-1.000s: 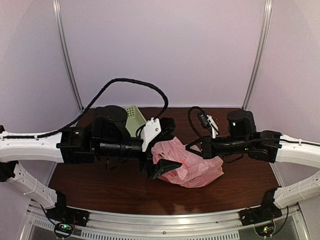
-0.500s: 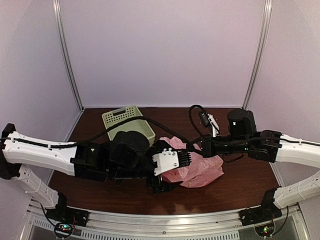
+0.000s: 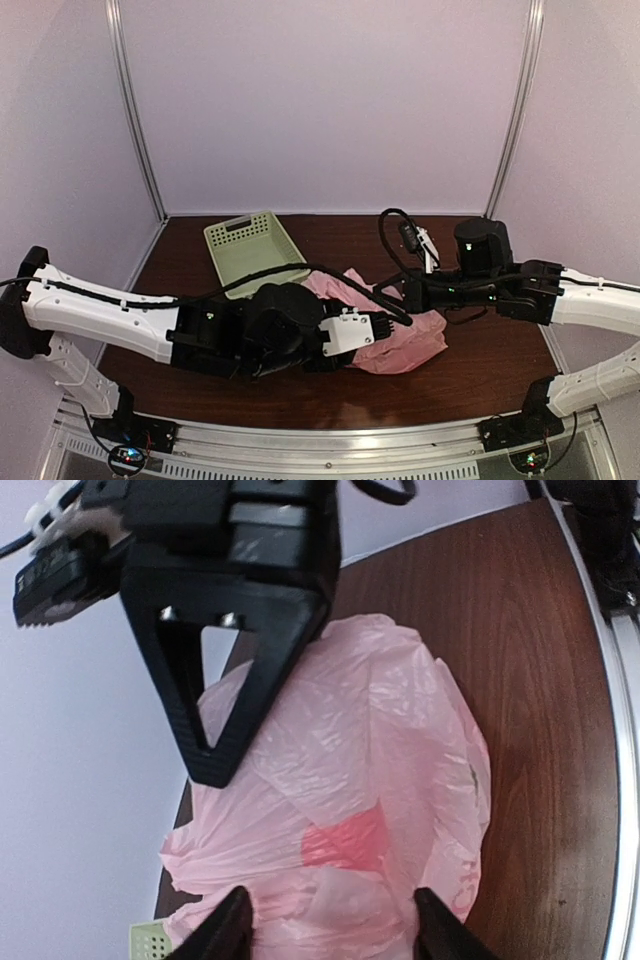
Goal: Untie the knot of the plastic bag and take out the fruit
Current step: Adjust the bag opening for the takeout bag.
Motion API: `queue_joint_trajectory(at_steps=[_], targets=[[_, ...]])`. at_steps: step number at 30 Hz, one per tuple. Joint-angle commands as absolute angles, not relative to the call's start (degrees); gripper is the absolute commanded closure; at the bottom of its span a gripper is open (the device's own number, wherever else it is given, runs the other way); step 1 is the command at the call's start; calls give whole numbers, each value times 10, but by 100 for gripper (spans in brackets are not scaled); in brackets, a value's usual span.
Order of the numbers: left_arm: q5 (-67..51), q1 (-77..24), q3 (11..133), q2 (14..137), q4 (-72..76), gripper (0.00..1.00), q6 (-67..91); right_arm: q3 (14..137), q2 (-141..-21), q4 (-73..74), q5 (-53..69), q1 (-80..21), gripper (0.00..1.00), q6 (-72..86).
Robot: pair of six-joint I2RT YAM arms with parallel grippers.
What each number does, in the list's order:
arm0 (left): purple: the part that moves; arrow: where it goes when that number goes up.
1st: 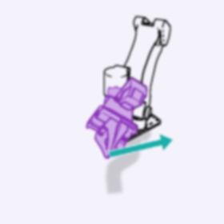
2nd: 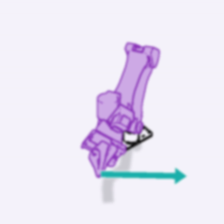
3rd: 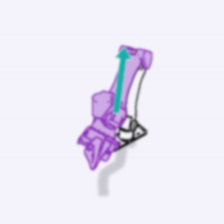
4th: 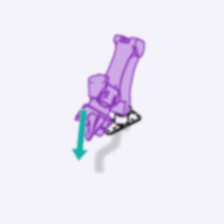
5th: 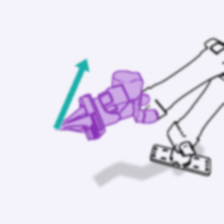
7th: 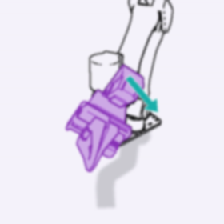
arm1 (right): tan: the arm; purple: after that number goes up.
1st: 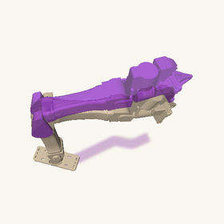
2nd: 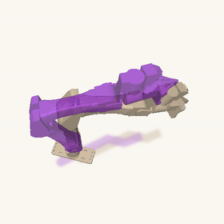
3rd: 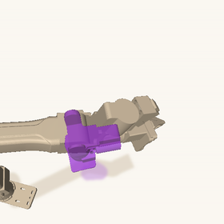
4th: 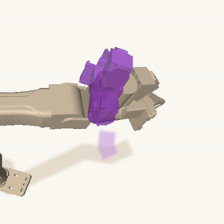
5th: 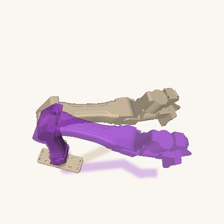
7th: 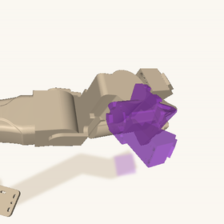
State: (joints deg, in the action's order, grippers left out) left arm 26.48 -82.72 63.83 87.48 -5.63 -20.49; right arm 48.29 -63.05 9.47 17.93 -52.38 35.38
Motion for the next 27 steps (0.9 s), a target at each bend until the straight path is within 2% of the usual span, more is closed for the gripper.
queue_joint_trajectory(at_steps=[1,3,8,14,21,27], targets=[[385,-829,666,901,-5,63,-203,489,-628,87,163,-526,100,364],[420,-828,673,904,16,73,-198,488,-625,87,160,-526,100,366],[445,-809,699,903,4,88,-137,485,-609,99,146,-522,100,368],[405,-762,697,852,-39,96,-12,465,-562,111,146,-521,100,360],[339,-692,626,768,-35,99,142,424,-496,148,179,-560,100,330],[277,-646,572,725,-10,98,202,387,-484,171,217,-604,100,340]])
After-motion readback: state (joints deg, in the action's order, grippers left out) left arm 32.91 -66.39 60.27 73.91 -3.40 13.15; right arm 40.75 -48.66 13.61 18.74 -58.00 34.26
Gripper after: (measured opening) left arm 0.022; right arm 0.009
